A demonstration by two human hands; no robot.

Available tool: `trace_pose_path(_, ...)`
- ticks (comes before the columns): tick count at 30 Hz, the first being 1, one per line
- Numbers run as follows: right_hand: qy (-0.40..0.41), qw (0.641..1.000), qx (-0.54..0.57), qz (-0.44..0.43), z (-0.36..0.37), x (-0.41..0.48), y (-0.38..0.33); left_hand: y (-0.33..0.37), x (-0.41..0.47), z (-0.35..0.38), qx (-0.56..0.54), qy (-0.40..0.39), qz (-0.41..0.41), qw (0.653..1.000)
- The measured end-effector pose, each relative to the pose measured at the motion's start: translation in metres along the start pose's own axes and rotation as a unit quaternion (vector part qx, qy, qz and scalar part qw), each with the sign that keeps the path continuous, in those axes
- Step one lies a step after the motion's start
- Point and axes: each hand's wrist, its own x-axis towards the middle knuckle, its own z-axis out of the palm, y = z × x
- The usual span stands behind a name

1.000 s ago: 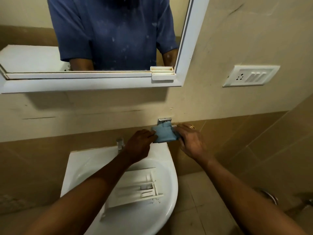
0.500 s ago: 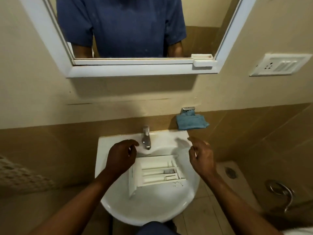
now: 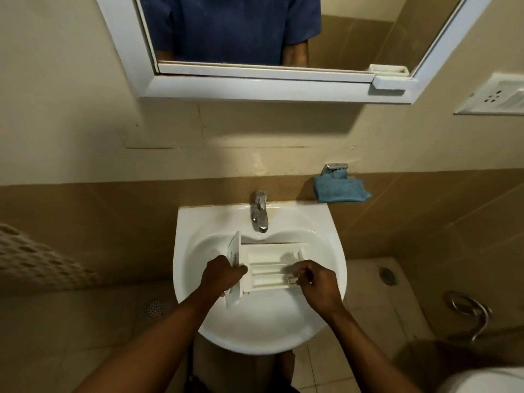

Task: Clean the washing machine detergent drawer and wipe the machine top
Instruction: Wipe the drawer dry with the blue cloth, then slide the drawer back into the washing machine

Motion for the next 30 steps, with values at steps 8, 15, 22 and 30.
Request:
trace_pose_path(8,0.059,0.989,0.124,0.056,-0.027,-0.004,0.013,0.015,-0.01,0.001,-0.06,-0.027,-0.018,0.998)
trace_pose_path(15,0.027,0.991,0.131,-0.014,-0.068,0.057,0.007,0.012,-0.051,-0.012,-0.084,0.008,-0.076,0.994)
trace_pose_path(22,-0.09,0.988,0.111,-0.056,-0.05,0.105,-0.018,0.008,-0.125,-0.025,-0.137,0.126,-0.117,0.976)
trace_pose_path(30,-0.214,0.944,0.249,0.021,-0.02,0.046,-0.082,-0.066,-0.237,-0.04,-0.197,0.19,-0.153,0.95)
